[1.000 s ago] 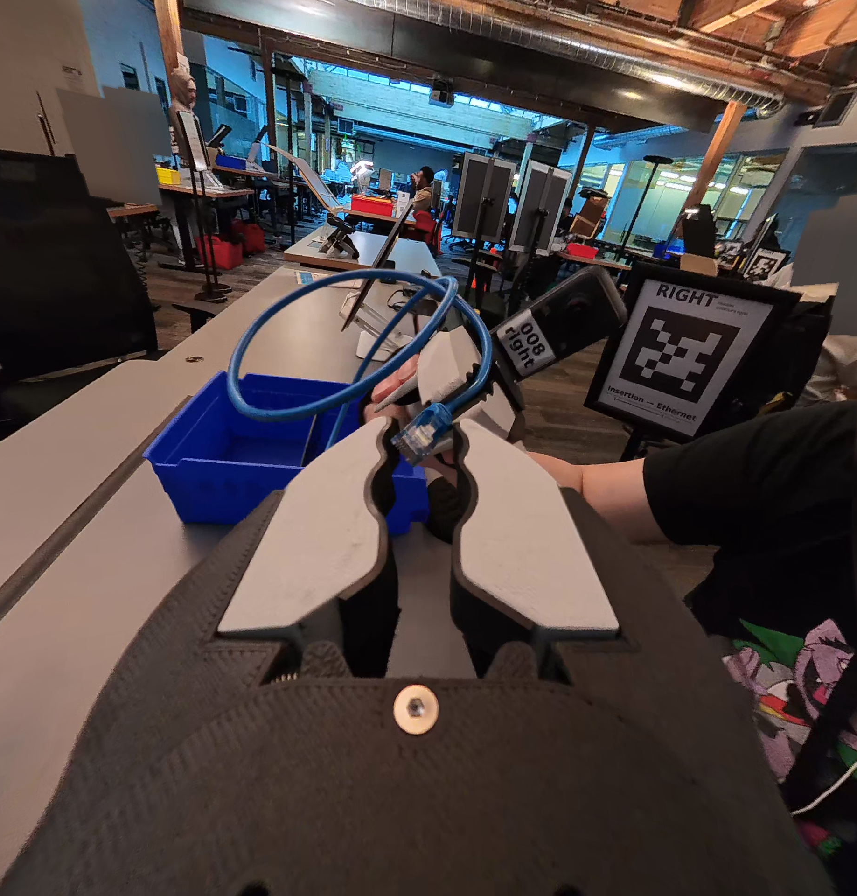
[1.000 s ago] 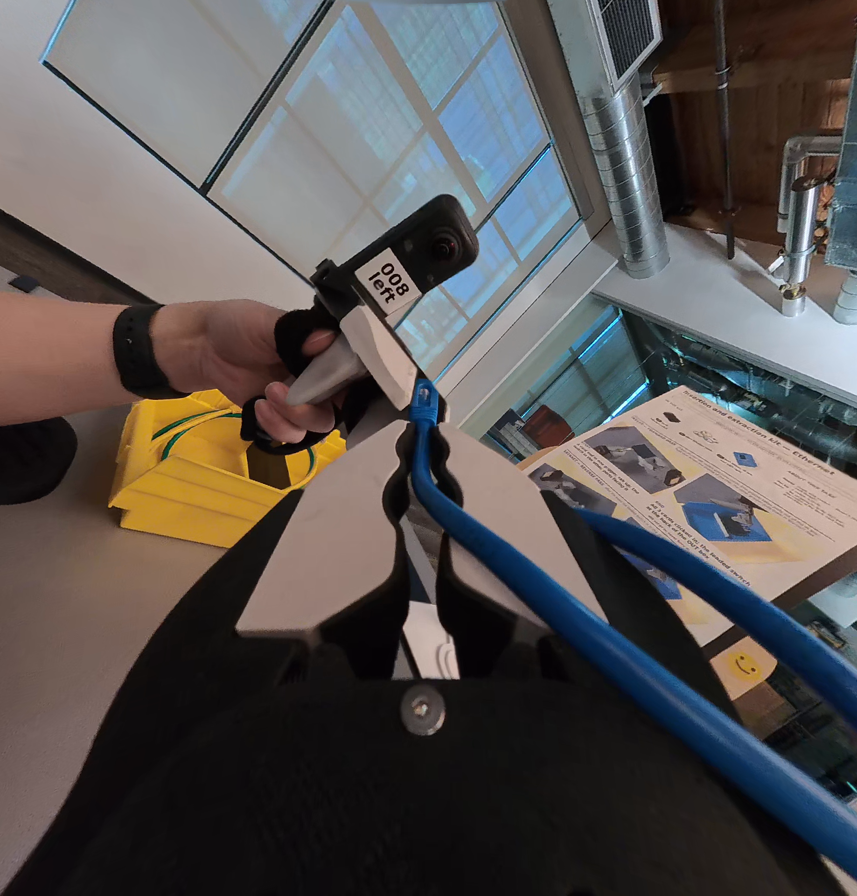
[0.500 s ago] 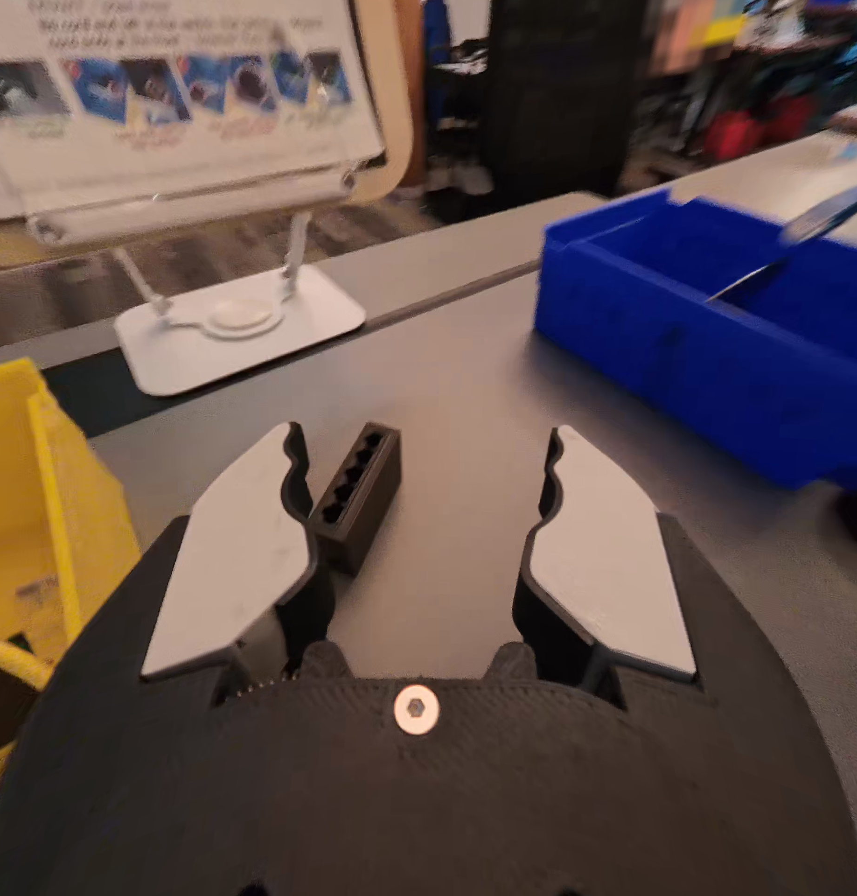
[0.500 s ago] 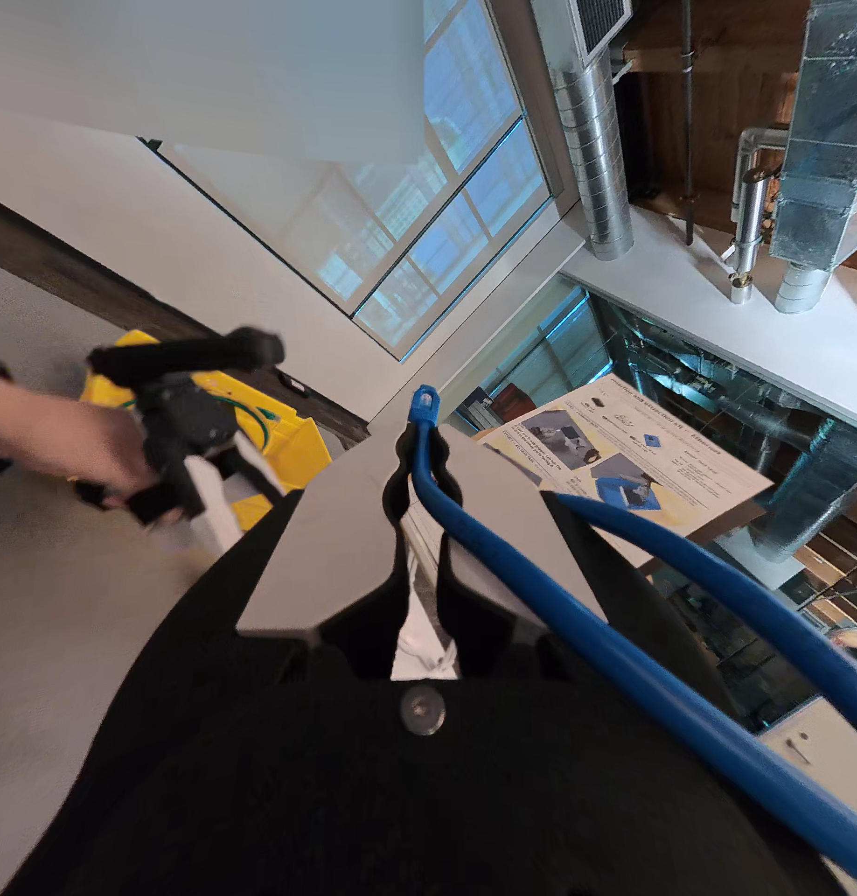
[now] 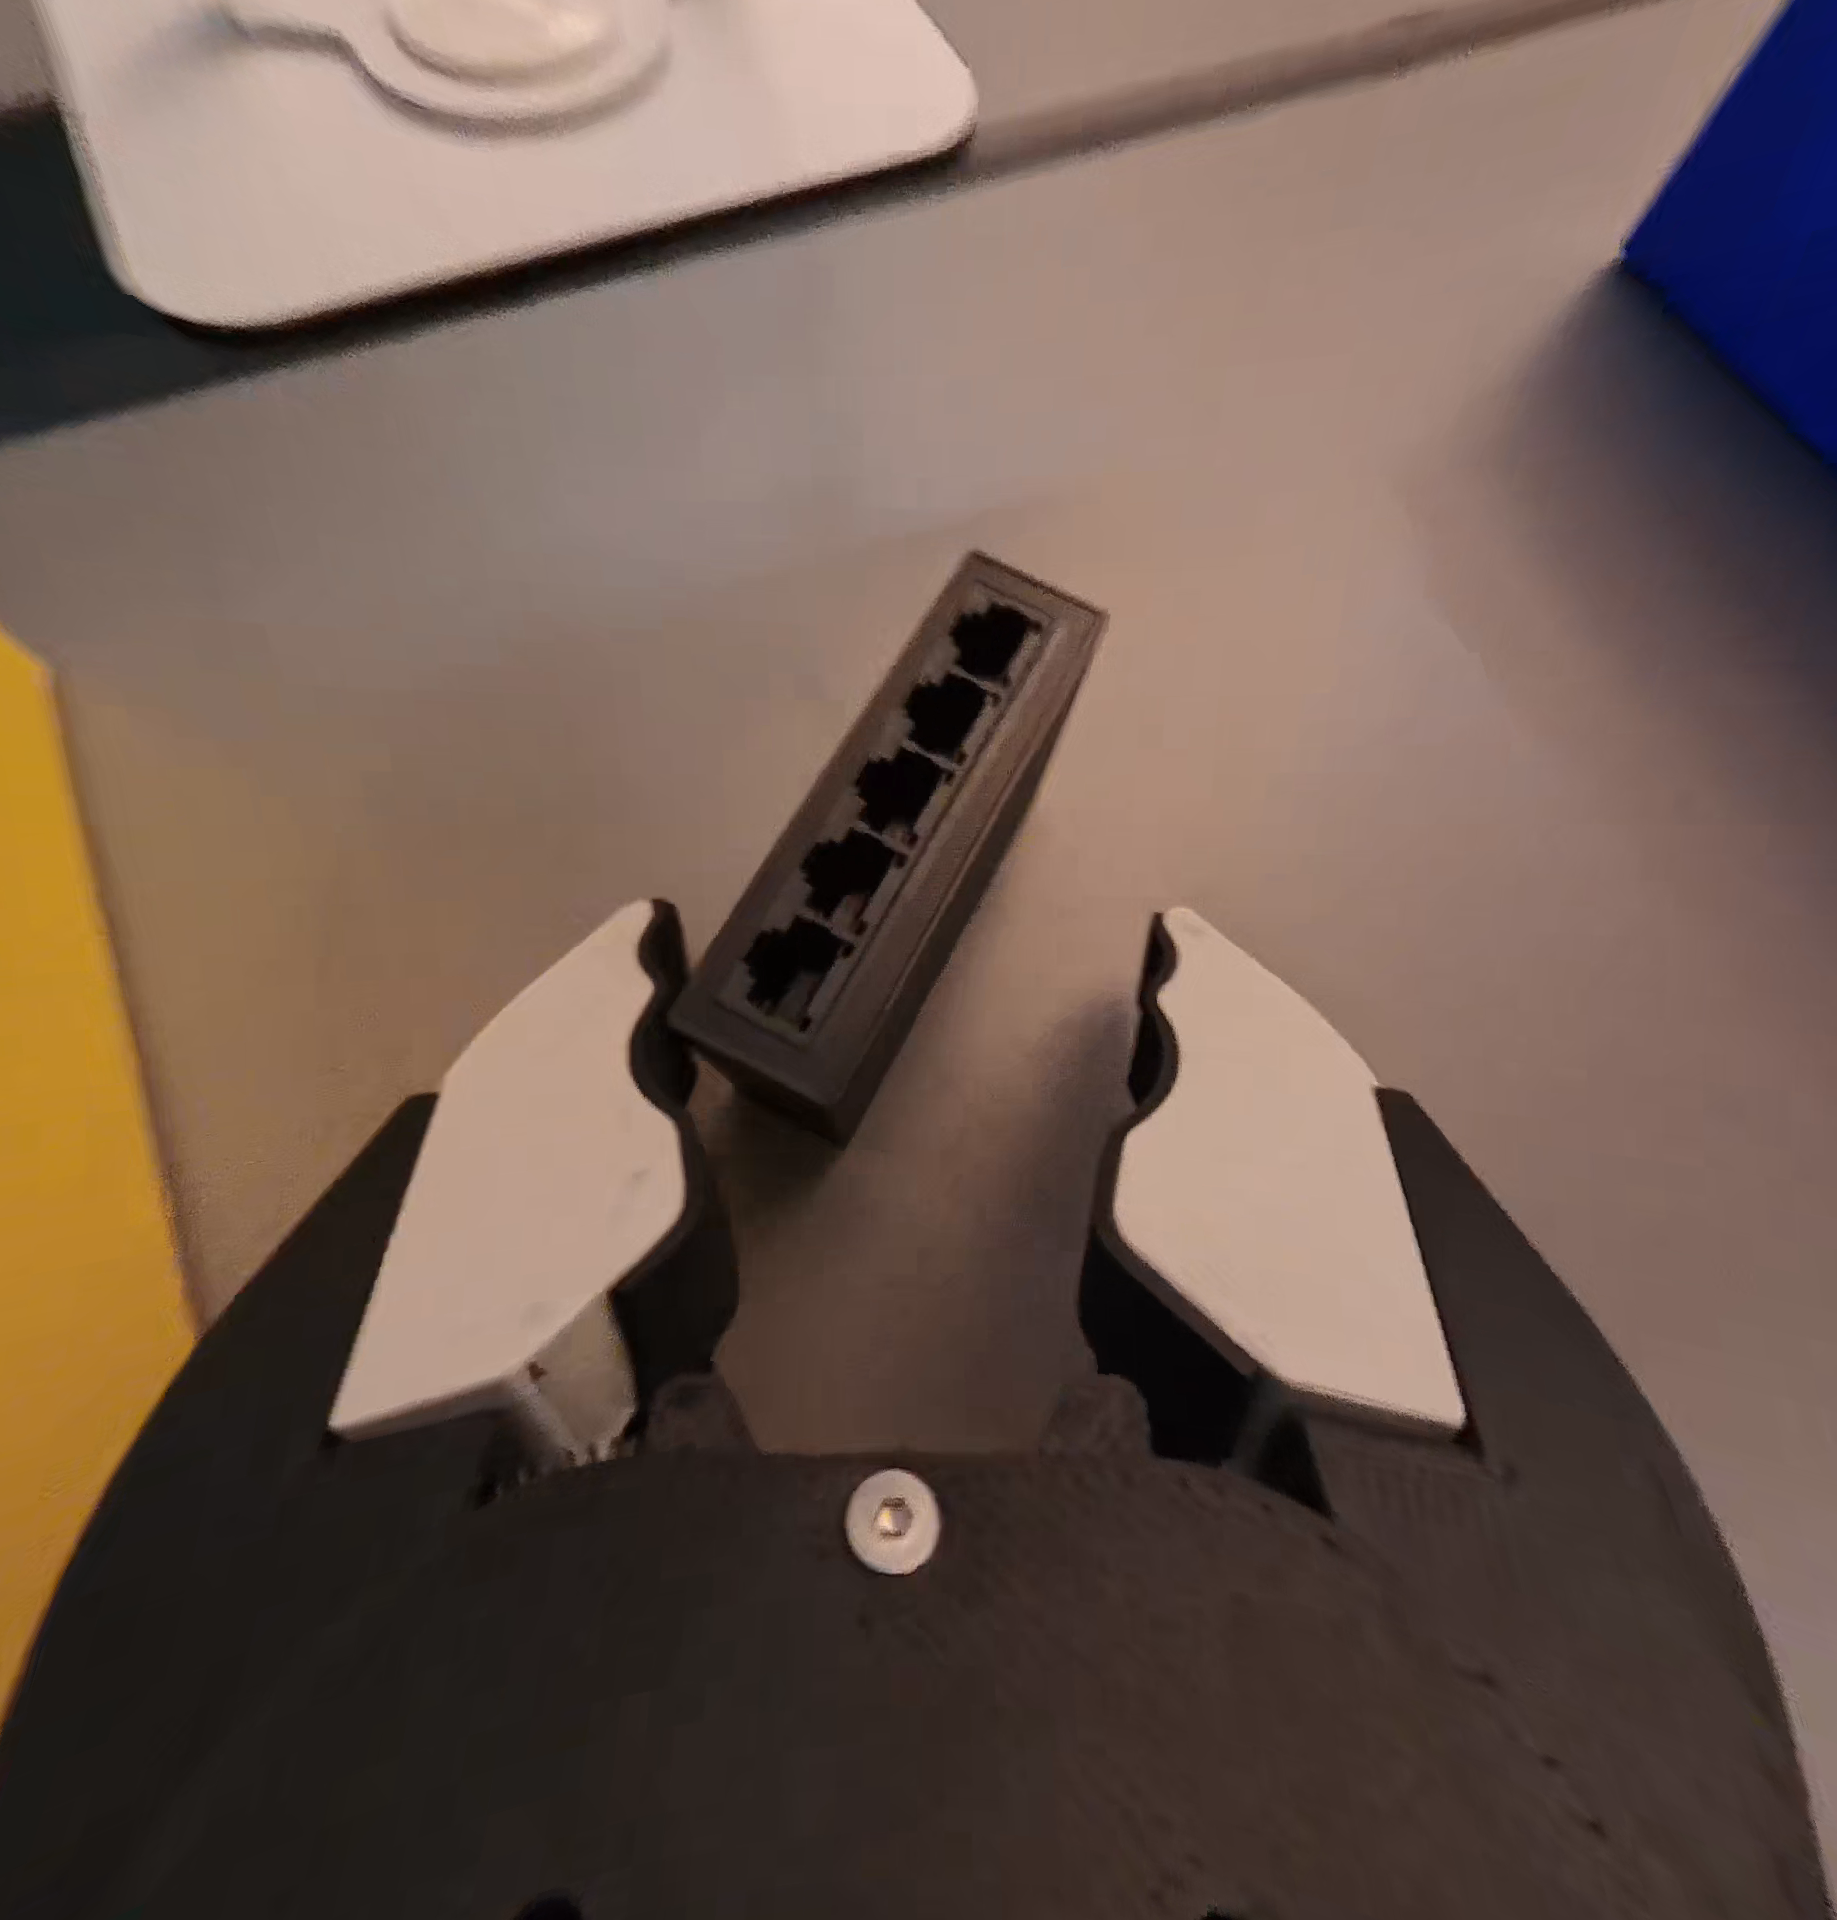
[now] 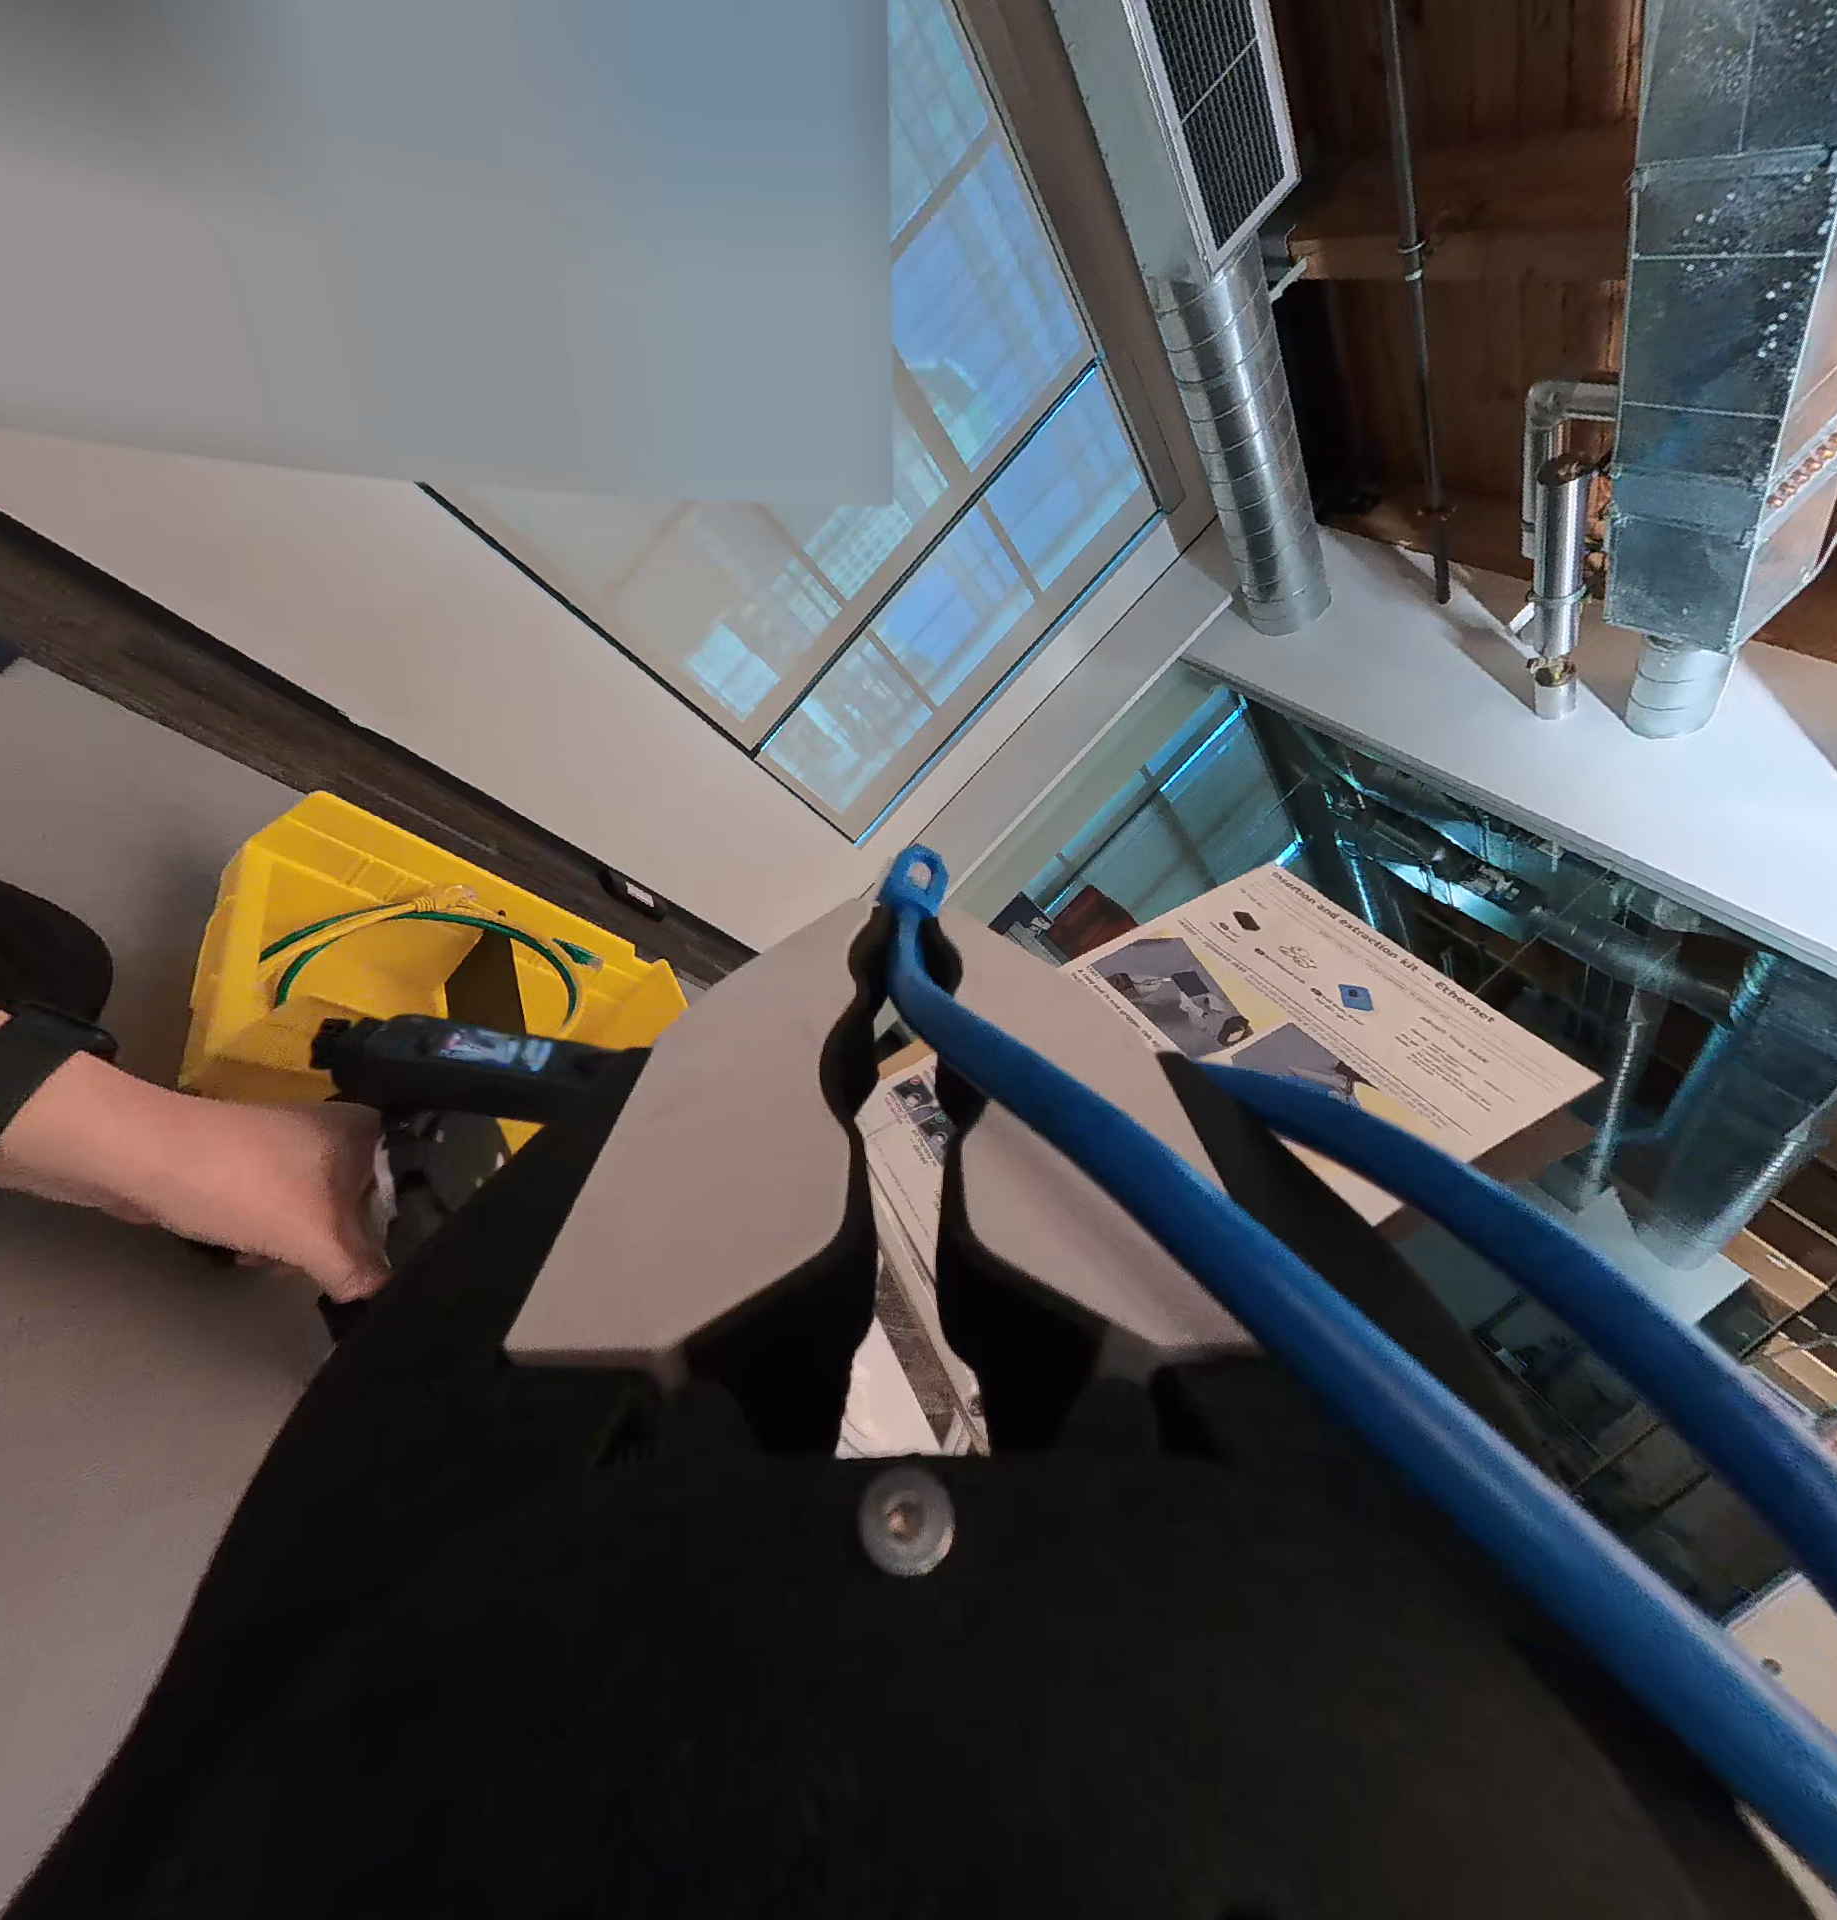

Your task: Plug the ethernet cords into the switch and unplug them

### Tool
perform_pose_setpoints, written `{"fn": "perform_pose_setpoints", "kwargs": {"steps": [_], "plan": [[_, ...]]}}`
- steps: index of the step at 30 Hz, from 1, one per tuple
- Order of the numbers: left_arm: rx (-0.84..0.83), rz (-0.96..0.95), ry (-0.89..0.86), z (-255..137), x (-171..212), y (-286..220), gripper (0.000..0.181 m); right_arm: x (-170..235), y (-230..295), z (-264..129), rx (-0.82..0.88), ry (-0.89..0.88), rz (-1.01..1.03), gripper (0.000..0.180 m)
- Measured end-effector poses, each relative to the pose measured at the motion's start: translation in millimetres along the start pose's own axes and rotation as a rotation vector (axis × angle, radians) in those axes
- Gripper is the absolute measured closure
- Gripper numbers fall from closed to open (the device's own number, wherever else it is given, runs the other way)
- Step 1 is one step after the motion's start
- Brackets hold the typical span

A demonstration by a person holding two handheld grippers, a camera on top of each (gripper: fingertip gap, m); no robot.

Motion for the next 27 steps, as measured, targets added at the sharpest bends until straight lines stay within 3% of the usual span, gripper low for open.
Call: {"fn": "perform_pose_setpoints", "kwargs": {"steps": [2, 3, 9, 11, 13, 15, 17, 21, 24, 27], "plan": [[0.069, 0.028, 0.026, 1, 4, -11, 0.128, 0, -2, -2, 0.003, -0.006, 0.005, 0.173], [0.064, 0.043, 0.02, 1, 3, -12, 0.133, 0, -3, -3, 0.003, -0.012, 0.01, 0.173], [0.014, 0.109, 0.06, 12, -1, -16, 0.106, 0, -7, -6, 0.007, -0.022, 0.019, 0.173], [-0.004, 0.103, 0.073, 16, -3, -13, 0.109, 0, -7, -7, 0.007, -0.019, 0.017, 0.173], [0.007, 0.113, 0.054, 15, -6, -13, 0.15, 2, -7, -6, 0.0, -0.011, 0.02, 0.173], [0.015, 0.123, 0.054, 15, -6, -14, 0.15, 5, -7, -5, 0.001, 0.001, 0.019, 0.173], [0.014, 0.13, 0.062, 17, -7, -13, 0.136, 7, -7, -3, 0.001, 0.01, 0.022, 0.173], [0.013, 0.163, 0.04, 18, -16, -8, 0.149, 16, -9, 0, 0.001, 0.054, 0.046, 0.173], [-0.047, 0.205, -0.082, -9, -47, -4, 0.151, 32, -17, 5, 0.025, 0.136, 0.098, 0.174], [-0.145, 0.335, -0.242, -63, -92, -11, 0.151, 49, -21, 14, 0.027, 0.197, 0.193, 0.173]]}}
Point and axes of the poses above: each gripper's, where its closed fingertips meet, z out along the fingers, x out of its underside, y = z × x across the jaws, the point moved 1 cm from there along -z, back along the fingers, and after that the axes turned 11 degrees about y, right-handed, at the moved point
